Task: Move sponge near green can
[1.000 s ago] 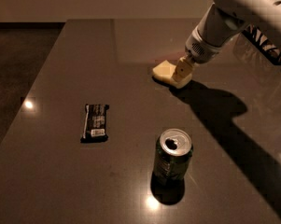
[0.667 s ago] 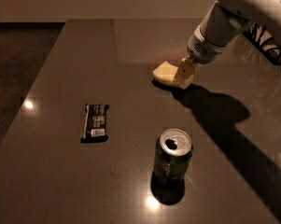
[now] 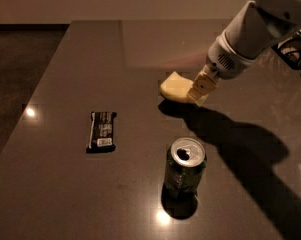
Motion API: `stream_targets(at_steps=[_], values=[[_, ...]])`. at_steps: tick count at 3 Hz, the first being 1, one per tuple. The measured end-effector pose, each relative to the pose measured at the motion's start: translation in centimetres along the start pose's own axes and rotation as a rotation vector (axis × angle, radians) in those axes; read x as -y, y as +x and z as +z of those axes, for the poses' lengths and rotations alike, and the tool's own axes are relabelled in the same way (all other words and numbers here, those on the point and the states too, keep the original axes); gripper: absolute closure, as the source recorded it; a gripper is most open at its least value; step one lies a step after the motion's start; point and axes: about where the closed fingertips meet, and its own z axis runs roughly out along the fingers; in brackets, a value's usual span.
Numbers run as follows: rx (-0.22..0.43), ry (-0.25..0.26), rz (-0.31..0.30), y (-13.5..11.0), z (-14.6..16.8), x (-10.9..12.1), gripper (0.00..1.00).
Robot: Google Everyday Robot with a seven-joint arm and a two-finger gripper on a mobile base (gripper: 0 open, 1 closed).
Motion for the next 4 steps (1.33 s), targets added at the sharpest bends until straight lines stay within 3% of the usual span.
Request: stream_targets(at_steps=[1, 3, 4], values=[[0.017, -0.065, -0.039, 0.8, -1.8, -4.4, 1.00], [-0.024, -0.143, 0.003, 5.0, -3.8, -10.5, 1.00], [-0.054, -0.148, 0.046, 7.4, -3.9, -12.2, 0.81]])
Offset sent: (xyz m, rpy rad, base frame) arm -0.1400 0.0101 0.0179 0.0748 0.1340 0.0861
